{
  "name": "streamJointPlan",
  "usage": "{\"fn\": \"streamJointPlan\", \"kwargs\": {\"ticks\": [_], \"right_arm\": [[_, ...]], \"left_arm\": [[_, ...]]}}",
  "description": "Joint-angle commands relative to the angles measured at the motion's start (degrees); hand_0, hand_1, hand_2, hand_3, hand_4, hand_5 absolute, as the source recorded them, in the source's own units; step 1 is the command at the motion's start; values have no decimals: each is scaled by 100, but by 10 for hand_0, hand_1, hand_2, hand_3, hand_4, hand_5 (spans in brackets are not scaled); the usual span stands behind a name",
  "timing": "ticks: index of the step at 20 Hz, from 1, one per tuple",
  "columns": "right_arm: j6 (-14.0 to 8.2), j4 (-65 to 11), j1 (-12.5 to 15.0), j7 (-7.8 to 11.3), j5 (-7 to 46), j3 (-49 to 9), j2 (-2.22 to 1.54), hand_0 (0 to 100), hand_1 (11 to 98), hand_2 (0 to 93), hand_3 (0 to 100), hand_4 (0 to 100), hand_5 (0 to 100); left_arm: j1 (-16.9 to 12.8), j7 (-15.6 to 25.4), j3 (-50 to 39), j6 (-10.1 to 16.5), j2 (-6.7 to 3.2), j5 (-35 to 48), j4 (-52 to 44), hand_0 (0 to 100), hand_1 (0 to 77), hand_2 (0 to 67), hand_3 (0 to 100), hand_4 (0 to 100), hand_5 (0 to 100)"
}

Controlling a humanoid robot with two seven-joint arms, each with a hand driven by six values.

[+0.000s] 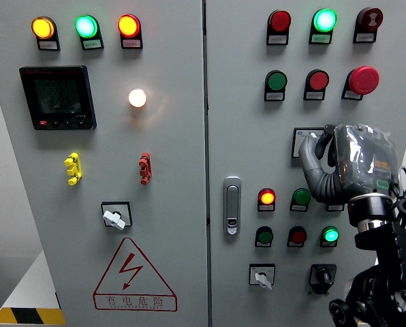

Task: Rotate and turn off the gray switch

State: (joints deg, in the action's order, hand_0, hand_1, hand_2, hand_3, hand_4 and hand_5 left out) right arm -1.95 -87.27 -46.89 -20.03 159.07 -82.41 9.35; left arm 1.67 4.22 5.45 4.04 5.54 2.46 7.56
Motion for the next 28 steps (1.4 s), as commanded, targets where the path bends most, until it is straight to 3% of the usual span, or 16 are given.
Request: {"fn": "streamJointPlan", "kwargs": {"ticks": [1,3,5,6,9,18,28], "right_arm": [[2,-18,13,-10,1,-3,-3,727,290,590,942,1000,942],[10,-88,22,-10,1,-3,-3,680,264,580,941,1000,943],[19,-132,48,-10,1,-3,-3,416,254,566,940,1000,943],[19,-141,48,-10,1,-11,-3,0,301,542,940,1000,944],[19,-150,48,-1,10,-29,-3,0,350,509,940,1000,944],[54,-361,92,-1,19,-82,-3,0,358,462,932,1000,947],[90,-1028,566,104,80,-196,-12,0,374,449,909,1000,958]], "left_arm": [[0,0,0,0,0,0,0,884,0,133,187,81,109],[0,0,0,0,0,0,0,884,0,133,187,81,109],[0,0,0,0,0,0,0,884,0,133,187,81,109],[0,0,0,0,0,0,0,884,0,133,187,81,109],[0,0,0,0,0,0,0,884,0,133,187,81,109],[0,0,0,0,0,0,0,883,0,133,187,81,109],[0,0,0,0,0,0,0,883,0,133,187,81,109]]}}
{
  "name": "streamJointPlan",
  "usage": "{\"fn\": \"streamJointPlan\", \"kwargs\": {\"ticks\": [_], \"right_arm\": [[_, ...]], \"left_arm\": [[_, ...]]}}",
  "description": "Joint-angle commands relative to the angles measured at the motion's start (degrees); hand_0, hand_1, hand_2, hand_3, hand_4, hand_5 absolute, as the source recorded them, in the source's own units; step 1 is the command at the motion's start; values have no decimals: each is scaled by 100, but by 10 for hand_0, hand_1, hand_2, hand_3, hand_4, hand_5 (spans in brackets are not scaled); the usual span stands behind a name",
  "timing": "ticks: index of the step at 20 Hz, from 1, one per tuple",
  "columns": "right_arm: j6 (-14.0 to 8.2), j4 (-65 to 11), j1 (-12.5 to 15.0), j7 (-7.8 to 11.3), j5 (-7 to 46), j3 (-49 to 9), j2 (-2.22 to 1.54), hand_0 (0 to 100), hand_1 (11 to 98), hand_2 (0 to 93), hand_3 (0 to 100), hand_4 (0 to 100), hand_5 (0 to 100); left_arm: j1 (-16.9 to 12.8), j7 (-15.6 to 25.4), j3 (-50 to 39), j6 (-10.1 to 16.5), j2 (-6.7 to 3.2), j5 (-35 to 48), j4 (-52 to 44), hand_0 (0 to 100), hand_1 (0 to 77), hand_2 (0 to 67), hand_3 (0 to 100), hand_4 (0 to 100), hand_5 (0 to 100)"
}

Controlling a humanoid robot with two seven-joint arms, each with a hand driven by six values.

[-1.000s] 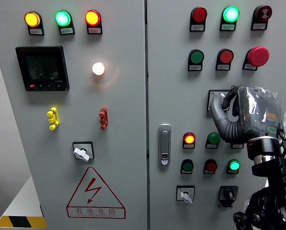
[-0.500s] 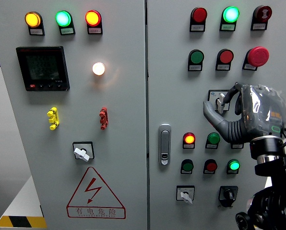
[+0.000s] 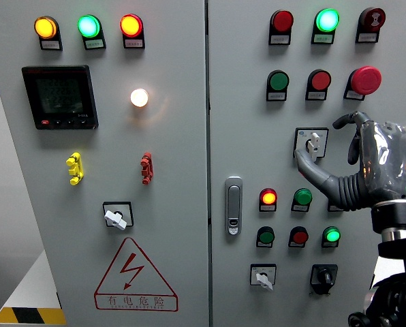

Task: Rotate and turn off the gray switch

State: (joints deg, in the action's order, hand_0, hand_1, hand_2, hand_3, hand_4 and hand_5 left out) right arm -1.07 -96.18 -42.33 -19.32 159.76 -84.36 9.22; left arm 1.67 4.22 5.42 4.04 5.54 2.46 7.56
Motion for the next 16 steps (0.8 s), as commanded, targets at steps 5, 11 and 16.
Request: {"fn": "streamJointPlan", "kwargs": {"ticks": [5,11,16], "right_arm": [[1,-542,427,51,20,-2,-8,0,378,441,824,740,926],[-8,-823,620,51,29,16,-8,0,386,347,588,515,835],[-8,-1131,919,121,29,16,-17,0,388,269,400,296,554]], "left_arm": [[0,0,3,0,0,0,0,883,0,133,187,81,109],[0,0,3,0,0,0,0,883,0,133,187,81,109],[0,0,3,0,0,0,0,883,0,133,187,81,109]]}}
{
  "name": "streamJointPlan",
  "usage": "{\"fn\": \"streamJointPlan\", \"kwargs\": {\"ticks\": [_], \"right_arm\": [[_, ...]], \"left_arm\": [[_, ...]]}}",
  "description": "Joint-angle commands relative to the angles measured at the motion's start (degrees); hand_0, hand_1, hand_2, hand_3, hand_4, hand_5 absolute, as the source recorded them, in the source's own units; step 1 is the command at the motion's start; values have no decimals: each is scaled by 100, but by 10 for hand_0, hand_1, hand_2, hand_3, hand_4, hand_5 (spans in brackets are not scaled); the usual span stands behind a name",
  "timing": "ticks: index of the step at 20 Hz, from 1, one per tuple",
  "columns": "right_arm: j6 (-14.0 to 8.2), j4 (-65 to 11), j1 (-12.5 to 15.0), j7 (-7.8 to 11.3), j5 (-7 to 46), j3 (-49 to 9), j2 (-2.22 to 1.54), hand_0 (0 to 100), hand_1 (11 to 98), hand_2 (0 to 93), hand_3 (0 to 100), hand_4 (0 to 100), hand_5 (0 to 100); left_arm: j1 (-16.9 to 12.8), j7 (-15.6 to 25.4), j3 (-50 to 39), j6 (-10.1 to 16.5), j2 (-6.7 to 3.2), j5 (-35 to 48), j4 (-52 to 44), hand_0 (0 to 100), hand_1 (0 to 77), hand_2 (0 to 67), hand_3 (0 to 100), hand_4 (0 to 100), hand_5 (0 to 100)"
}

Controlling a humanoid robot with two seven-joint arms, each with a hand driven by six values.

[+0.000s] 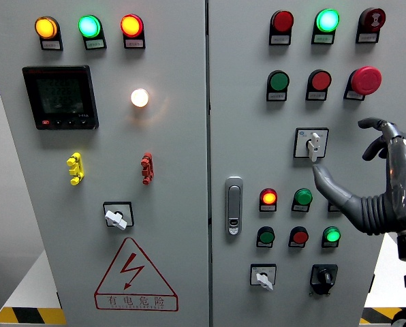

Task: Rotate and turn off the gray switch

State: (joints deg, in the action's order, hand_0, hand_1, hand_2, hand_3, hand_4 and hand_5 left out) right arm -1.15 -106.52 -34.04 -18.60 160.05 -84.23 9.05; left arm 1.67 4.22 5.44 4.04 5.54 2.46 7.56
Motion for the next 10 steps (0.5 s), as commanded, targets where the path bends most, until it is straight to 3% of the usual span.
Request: {"fn": "streamJointPlan", "kwargs": {"ticks": [1,4,10], "right_arm": [[-8,-166,143,75,0,3,0,0,391,259,368,260,511],[-8,-325,249,93,0,-6,0,0,393,222,288,169,405],[-8,-492,336,128,131,3,-9,0,396,204,214,124,326]], "left_arm": [[0,0,1,0,0,0,0,883,0,133,187,81,109],[0,0,1,0,0,0,0,884,0,133,187,81,109],[0,0,1,0,-9,0,0,884,0,133,187,81,109]]}}
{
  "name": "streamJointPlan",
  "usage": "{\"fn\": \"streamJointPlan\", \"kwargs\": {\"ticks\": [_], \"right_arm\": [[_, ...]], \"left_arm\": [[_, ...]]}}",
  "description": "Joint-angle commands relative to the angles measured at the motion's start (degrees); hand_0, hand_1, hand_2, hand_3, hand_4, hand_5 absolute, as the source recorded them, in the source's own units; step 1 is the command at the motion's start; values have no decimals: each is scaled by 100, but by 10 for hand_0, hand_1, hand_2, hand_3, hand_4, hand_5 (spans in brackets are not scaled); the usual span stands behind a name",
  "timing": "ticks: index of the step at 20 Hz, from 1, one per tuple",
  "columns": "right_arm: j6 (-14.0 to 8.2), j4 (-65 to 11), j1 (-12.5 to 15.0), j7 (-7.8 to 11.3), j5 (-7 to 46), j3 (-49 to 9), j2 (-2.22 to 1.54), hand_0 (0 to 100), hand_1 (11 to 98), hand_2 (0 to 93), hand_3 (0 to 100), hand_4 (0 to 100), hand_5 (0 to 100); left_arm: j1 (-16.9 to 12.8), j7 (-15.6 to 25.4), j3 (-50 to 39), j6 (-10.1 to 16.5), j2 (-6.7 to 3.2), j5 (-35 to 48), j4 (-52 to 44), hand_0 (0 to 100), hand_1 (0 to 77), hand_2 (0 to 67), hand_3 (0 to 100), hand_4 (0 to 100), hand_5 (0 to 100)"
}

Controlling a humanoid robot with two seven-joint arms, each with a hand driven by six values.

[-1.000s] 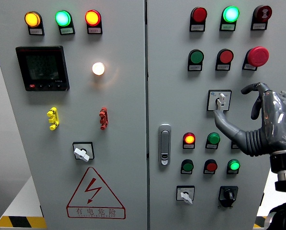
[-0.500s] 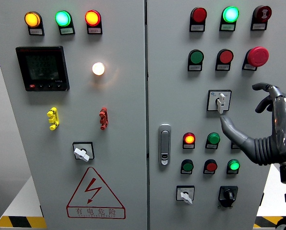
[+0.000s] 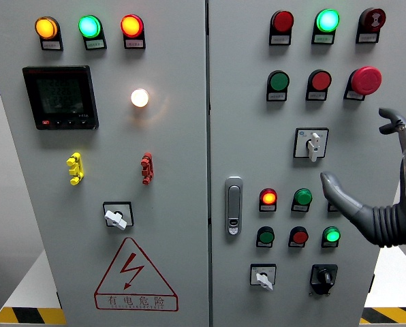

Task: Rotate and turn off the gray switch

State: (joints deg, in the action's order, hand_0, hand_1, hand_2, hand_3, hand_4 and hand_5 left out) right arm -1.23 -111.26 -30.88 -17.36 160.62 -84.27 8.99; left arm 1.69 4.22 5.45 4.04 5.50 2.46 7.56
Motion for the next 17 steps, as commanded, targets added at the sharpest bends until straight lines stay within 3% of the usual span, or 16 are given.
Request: {"fn": "streamJointPlan", "kwargs": {"ticks": [1,6,17], "right_arm": [[0,-27,29,5,118,7,-2,0,396,187,162,126,309],[-52,-36,117,137,154,16,-11,0,397,155,140,115,235],[-140,-98,143,145,215,77,-11,0,405,144,133,106,193]], "left_arm": [[-2,0,0,0,3,0,0,884,0,133,187,81,109],[-2,0,0,0,3,0,0,883,0,133,187,81,109],[-2,0,0,0,3,0,0,882,0,133,187,81,109]]}}
